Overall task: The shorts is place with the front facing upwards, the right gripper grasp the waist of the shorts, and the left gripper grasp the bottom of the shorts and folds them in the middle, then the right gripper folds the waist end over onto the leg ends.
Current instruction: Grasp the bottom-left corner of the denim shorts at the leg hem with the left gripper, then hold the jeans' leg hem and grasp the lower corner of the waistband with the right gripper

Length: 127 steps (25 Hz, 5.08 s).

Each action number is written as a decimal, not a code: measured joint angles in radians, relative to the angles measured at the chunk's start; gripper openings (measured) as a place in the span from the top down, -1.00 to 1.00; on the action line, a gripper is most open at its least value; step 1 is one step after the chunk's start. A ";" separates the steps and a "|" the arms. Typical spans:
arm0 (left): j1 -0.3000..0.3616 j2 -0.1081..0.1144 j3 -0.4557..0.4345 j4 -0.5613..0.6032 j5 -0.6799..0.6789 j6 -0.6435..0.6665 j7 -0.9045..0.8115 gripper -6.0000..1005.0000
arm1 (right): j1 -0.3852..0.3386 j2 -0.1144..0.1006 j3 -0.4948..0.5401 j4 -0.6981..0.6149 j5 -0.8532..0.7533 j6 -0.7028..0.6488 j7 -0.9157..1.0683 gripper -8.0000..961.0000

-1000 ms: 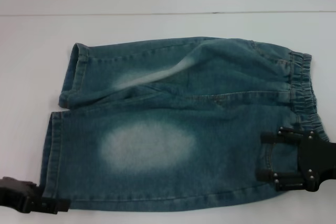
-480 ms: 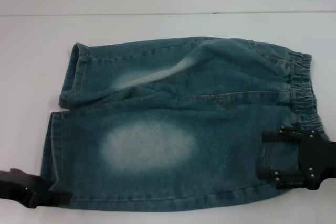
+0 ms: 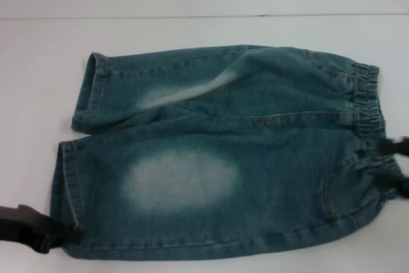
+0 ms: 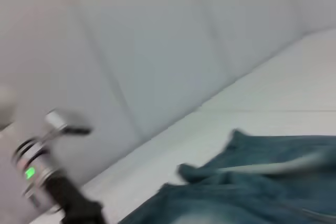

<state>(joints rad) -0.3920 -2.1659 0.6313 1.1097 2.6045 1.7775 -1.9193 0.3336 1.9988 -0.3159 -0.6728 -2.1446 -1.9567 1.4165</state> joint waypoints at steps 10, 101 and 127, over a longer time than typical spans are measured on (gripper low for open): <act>-0.026 0.007 -0.040 -0.038 -0.034 -0.010 -0.016 0.94 | -0.043 -0.082 0.061 0.000 -0.046 0.086 0.255 -0.93; -0.051 -0.006 0.000 0.051 -0.092 0.007 -0.117 0.84 | 0.159 -0.078 -0.078 -0.027 -0.369 0.318 0.657 -0.93; -0.051 -0.006 0.019 0.052 -0.099 0.001 -0.118 0.79 | 0.160 -0.058 -0.072 -0.003 -0.340 0.317 0.646 -0.93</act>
<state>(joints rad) -0.4426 -2.1721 0.6501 1.1613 2.5055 1.7785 -2.0371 0.4933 1.9409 -0.3881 -0.6758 -2.4846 -1.6397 2.0630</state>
